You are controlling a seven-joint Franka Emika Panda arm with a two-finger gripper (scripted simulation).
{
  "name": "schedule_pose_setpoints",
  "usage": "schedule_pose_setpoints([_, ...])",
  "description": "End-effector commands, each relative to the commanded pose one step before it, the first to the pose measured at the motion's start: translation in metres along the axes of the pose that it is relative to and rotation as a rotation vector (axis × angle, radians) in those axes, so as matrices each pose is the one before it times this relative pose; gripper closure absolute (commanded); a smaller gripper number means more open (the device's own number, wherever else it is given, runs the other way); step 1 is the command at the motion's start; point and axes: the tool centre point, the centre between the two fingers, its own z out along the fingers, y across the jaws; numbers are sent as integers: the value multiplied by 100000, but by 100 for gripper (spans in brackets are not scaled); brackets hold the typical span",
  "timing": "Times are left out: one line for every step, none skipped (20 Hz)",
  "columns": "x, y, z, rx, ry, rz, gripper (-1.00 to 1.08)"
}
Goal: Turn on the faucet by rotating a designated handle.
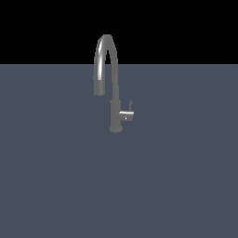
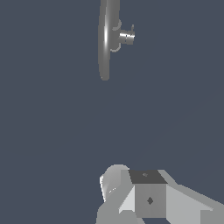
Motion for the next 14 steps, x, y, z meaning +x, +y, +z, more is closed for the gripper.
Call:
schedule_pose_setpoints([0, 1, 0, 0, 0, 0, 108])
schedule_pose_setpoints([0, -28, -6, 0, 0, 0, 108])
schedule_pose_setpoints([56, 18, 11, 131, -113, 133, 108])
schedule_pose_setpoints([70, -11, 6, 167, -143, 168, 108])
schedule_pose_setpoints([99, -14, 9, 236, -202, 237, 108])
schedule_pose_setpoints([127, -18, 12, 303, -260, 305, 108])
schedule_pose_setpoints([155, -22, 15, 371, -317, 373, 108])
schedule_pose_setpoints([184, -26, 17, 439, -376, 442, 108])
schedule_pose_setpoints([213, -31, 20, 507, -434, 510, 108])
schedule_pose_setpoints([242, -35, 23, 576, -493, 579, 108])
schedule_pose_setpoints([272, -38, 26, 649, -555, 652, 108])
schedule_pose_setpoints([301, -44, 28, 717, -614, 721, 108])
schedule_pose_setpoints([332, -47, 31, 791, -677, 795, 108])
schedule_pose_setpoints([362, -52, 34, 863, -738, 867, 108])
